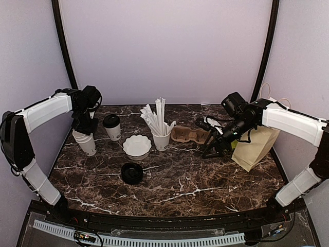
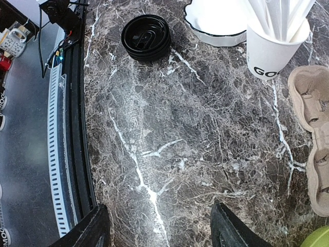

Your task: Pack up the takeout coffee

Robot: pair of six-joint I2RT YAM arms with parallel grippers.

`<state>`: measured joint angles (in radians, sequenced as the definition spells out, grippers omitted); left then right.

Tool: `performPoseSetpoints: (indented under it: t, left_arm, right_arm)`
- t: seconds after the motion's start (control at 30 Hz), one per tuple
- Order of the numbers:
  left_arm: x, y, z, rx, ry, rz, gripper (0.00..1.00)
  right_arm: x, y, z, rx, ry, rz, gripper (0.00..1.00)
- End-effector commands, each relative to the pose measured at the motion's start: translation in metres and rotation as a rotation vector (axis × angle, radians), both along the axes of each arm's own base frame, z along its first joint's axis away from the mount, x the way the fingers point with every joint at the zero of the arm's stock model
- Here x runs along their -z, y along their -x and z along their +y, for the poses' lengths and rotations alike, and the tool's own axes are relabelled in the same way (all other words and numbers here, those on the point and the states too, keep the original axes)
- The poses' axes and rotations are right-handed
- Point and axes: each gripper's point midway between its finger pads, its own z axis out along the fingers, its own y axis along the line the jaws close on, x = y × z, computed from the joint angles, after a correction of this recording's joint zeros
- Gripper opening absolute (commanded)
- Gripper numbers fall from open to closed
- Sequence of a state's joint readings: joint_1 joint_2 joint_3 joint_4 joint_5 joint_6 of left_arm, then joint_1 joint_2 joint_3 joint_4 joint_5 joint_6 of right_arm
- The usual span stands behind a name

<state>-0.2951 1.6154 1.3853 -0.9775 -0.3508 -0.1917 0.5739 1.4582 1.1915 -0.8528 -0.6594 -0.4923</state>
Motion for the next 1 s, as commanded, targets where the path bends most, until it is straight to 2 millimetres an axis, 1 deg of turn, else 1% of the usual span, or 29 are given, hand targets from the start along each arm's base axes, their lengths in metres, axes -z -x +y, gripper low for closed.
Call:
performPoseSetpoints:
  t: [0.0,0.13,0.17,0.23,0.37,0.4,0.47,0.5,0.53,0.57,0.6,0.63,0.67,0.7,0.73,0.77,0.8,0.83,0.87,0.9,0.93,0.97]
  left_arm:
    - [-0.009,0.005,0.005,0.002,-0.007,-0.003,0.13]
    - [-0.013,0.007,0.005,0.006,-0.004,-0.007,0.08]
    - [-0.015,0.007,0.005,0.008,-0.003,-0.011,0.04]
    - [-0.018,0.009,0.005,0.011,0.000,-0.010,0.00]
    - [-0.031,0.012,0.004,0.028,0.012,-0.022,0.00]
    - [-0.038,0.012,0.003,0.035,0.018,-0.034,0.00]
    - [-0.048,0.013,-0.006,0.062,0.067,-0.044,0.00]
    - [-0.050,0.012,-0.021,0.094,0.156,-0.047,0.00]
    - [-0.053,0.013,-0.029,0.124,0.205,-0.058,0.00]
    - [-0.053,0.014,-0.029,0.125,0.209,-0.059,0.00]
    - [-0.050,0.013,-0.017,0.071,0.146,-0.049,0.00]
    - [-0.046,0.019,0.013,0.003,-0.025,0.005,0.00]
    - [-0.045,0.023,0.022,-0.037,-0.060,0.029,0.00]
    - [-0.043,0.026,0.001,0.006,0.077,0.050,0.00]
    - [-0.047,0.025,-0.015,0.030,0.189,0.024,0.00]
    - [-0.059,0.018,-0.017,-0.002,0.213,-0.066,0.00]
    - [-0.063,0.018,-0.008,-0.035,0.139,-0.079,0.00]
    - [-0.065,0.020,0.012,-0.093,0.021,-0.044,0.00]
    - [-0.062,0.020,0.011,-0.087,0.081,-0.006,0.00]
    - [-0.061,0.019,-0.037,0.004,0.365,0.010,0.00]
    - [-0.064,0.018,-0.052,0.028,0.403,-0.018,0.00]
    - [-0.066,0.011,-0.027,-0.043,0.224,-0.065,0.00]
  right_arm:
    - [-0.004,-0.001,0.003,-0.003,-0.020,-0.018,0.67]
    - [-0.004,-0.002,0.003,-0.002,-0.018,-0.018,0.67]
    - [-0.003,-0.003,0.003,-0.001,-0.018,-0.016,0.67]
    - [-0.004,-0.003,0.004,-0.002,-0.018,-0.016,0.67]
    - [-0.004,-0.003,0.005,-0.004,-0.018,-0.013,0.67]
    - [-0.004,-0.004,0.005,-0.003,-0.018,-0.009,0.67]
    - [-0.004,-0.003,0.005,-0.004,-0.020,-0.005,0.67]
    - [-0.004,-0.004,0.006,-0.005,-0.021,-0.004,0.67]
    - [-0.005,-0.004,0.006,-0.006,-0.022,-0.003,0.67]
    - [-0.004,-0.004,0.006,-0.007,-0.022,0.000,0.67]
    - [-0.004,-0.003,0.007,-0.009,-0.021,0.001,0.67]
    - [-0.005,-0.003,0.007,-0.009,-0.022,0.002,0.67]
    - [-0.005,-0.003,0.007,-0.010,-0.023,0.003,0.67]
    - [-0.005,-0.003,0.007,-0.011,-0.024,0.004,0.67]
    - [-0.006,-0.003,0.007,-0.013,-0.025,0.003,0.67]
    - [-0.005,-0.002,0.008,-0.012,-0.023,0.005,0.67]
    - [-0.005,-0.003,0.008,-0.013,-0.023,0.005,0.67]
    - [-0.005,-0.003,0.008,-0.015,-0.024,0.005,0.67]
    - [-0.006,-0.002,0.009,-0.018,-0.026,0.005,0.67]
    - [-0.005,-0.002,0.009,-0.019,-0.025,0.006,0.67]
    - [-0.006,-0.002,0.010,-0.022,-0.026,0.004,0.67]
    - [-0.007,-0.002,0.010,-0.023,-0.027,0.003,0.67]
